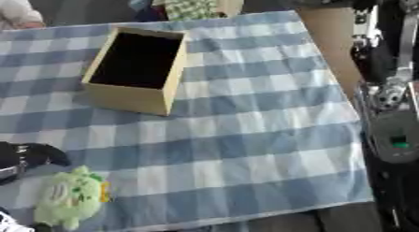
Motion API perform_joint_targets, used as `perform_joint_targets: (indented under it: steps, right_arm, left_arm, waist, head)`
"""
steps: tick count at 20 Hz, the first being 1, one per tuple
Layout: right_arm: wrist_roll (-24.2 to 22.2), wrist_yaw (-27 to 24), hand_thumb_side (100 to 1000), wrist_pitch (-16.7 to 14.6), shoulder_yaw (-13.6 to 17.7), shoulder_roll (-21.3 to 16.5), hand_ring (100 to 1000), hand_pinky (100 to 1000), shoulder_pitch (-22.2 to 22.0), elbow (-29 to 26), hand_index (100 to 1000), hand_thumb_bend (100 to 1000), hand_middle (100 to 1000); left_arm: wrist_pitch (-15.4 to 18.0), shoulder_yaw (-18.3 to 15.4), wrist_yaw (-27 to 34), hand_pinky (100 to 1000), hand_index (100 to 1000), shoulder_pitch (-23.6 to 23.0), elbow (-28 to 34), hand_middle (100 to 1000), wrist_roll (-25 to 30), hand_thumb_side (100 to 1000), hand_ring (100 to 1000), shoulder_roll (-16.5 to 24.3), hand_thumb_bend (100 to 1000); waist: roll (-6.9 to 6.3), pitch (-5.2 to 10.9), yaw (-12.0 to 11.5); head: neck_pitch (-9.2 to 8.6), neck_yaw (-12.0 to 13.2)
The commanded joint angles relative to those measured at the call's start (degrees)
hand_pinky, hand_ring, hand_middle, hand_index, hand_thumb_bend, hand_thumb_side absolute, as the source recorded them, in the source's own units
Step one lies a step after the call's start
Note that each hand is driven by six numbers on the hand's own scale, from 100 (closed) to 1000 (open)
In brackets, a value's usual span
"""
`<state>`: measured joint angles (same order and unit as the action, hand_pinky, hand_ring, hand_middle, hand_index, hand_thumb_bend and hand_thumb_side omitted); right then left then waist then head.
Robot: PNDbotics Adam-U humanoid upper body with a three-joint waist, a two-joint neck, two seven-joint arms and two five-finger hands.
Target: Pick up objects on the table and place them in the box.
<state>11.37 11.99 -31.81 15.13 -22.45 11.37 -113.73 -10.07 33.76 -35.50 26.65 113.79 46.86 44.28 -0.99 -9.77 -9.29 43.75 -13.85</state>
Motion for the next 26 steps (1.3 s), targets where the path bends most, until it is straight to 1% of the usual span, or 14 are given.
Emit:
perform_joint_targets:
  steps: [1, 7, 17, 21, 23, 26]
  right_arm:
    - [-0.1, -0.1, 762, 0.0, 0.2, -0.7, 610, 780, 0.7, -0.9, 773, 100, 588]
    - [-0.2, -0.2, 763, 0.2, 0.2, -0.4, 608, 779, 0.6, -0.9, 773, 100, 587]
    - [-0.4, -0.3, 763, 0.3, 0.2, 0.0, 607, 779, 0.7, -0.9, 772, 100, 585]
    - [-0.5, -0.4, 764, 0.4, 0.2, 0.2, 607, 778, 0.7, -0.9, 772, 100, 585]
    - [-0.6, -0.4, 764, 0.5, 0.2, 0.3, 607, 778, 0.7, -0.9, 772, 100, 585]
    - [-0.6, -0.4, 764, 0.5, 0.2, 0.4, 607, 778, 0.7, -0.9, 772, 100, 584]
  left_arm:
    - [-0.4, -0.3, -1.1, 778, 931, 0.4, 0.8, 888, 0.7, 424, 866, 0.8, 564]
    - [-1.8, -0.1, -5.5, 781, 927, 0.2, 0.8, 891, 0.8, 429, 871, -0.1, 561]
    - [-3.4, 1.2, -7.6, 766, 914, 1.0, 0.8, 877, 3.5, 439, 860, -2.4, 506]
    - [-3.8, 1.7, -8.4, 726, 903, 1.1, 0.1, 855, 3.9, 431, 825, -3.3, 483]
    - [-3.8, 1.9, -8.8, 677, 890, 1.1, -0.5, 837, 3.7, 425, 782, -3.7, 464]
    - [-3.7, 2.2, -9.5, 631, 879, 1.2, -1.4, 824, 3.3, 423, 750, -4.2, 460]
  waist:
    - [-0.04, 0.55, 0.0]
    - [0.01, 0.39, 0.2]
    - [0.02, 0.18, 0.5]
    - [0.04, 0.07, 0.5]
    - [0.08, 0.02, 0.6]
    - [0.12, -0.07, 0.6]
  head:
    - [0.37, 0.0]
    - [0.37, 0.1]
    - [0.37, 0.3]
    - [0.37, 0.3]
    - [0.37, 0.4]
    - [0.37, 0.5]
